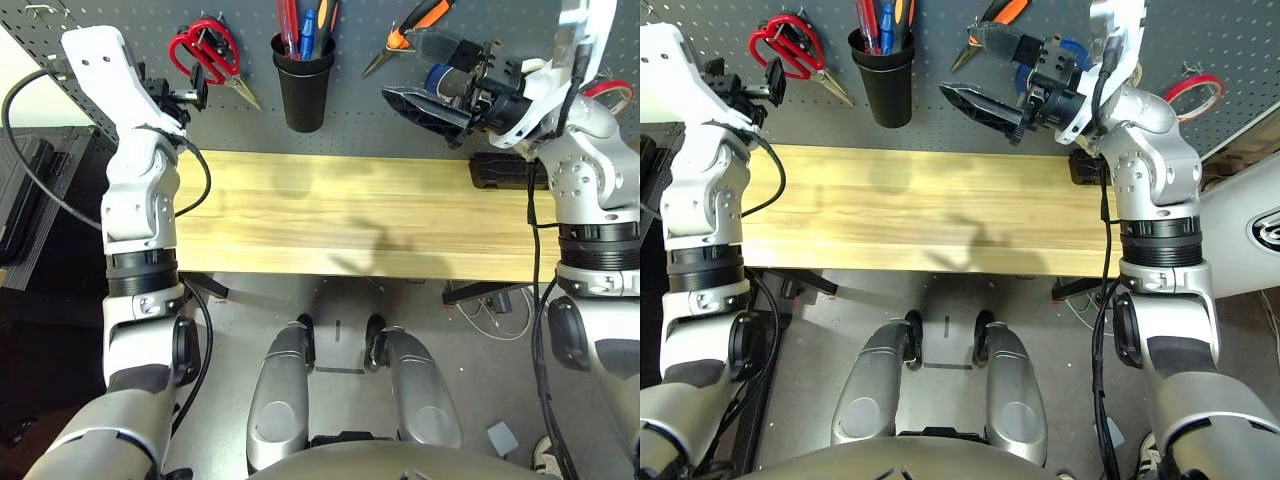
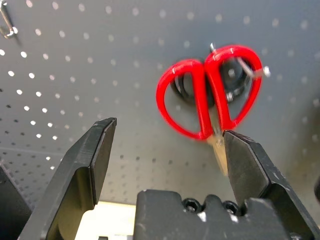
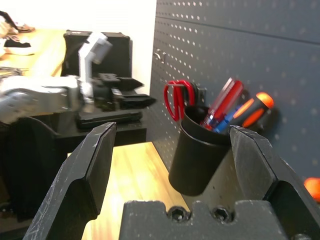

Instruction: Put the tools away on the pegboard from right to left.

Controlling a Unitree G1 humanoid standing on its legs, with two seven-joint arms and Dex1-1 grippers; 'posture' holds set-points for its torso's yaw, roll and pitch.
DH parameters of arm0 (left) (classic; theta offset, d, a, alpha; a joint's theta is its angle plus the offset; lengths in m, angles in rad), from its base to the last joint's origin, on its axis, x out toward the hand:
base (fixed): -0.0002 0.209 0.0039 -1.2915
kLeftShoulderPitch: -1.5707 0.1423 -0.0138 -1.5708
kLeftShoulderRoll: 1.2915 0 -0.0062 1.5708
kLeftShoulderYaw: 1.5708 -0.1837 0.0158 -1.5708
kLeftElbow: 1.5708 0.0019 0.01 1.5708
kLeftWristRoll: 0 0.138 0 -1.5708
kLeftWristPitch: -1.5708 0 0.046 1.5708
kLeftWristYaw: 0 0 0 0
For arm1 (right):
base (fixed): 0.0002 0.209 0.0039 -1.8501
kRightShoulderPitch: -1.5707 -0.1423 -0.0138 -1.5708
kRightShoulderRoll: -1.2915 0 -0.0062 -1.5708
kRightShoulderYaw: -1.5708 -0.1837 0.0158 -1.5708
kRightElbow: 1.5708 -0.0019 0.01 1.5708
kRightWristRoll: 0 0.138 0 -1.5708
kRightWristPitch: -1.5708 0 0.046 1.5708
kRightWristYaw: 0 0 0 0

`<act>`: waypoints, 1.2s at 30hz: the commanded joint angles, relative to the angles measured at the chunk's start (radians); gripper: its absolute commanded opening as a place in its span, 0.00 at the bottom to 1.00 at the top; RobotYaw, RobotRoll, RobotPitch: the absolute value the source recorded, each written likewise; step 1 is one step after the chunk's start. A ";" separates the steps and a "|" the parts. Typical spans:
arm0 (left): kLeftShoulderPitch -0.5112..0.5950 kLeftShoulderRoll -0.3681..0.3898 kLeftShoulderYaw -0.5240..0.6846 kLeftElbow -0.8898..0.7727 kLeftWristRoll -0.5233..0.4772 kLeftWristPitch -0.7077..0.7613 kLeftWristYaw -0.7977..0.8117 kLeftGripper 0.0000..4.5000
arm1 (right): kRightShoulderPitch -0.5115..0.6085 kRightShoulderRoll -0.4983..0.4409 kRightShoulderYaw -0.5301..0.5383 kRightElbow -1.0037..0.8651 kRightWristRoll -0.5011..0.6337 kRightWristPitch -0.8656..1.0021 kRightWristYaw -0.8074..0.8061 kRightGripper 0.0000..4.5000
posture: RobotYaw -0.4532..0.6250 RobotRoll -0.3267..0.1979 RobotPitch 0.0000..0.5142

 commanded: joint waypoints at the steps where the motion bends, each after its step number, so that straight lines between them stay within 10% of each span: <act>1: 0.046 0.022 -0.001 -0.101 -0.027 0.077 -0.042 0.99 | 0.031 -0.011 0.005 0.008 -0.016 -0.020 0.017 1.00 | 0.45 0.62 0.45; 13: 0.193 0.020 -0.009 -0.170 -0.086 0.128 -0.140 0.99 | 0.189 -0.065 -0.008 0.221 -0.189 -0.139 -0.058 1.00 | 0.45 0.62 0.41; 36: 0.277 -0.116 -0.002 0.372 0.039 -0.478 -0.059 0.99 | 0.237 0.107 -0.181 0.692 -0.408 -0.554 -0.908 1.00 | 0.37 0.62 0.37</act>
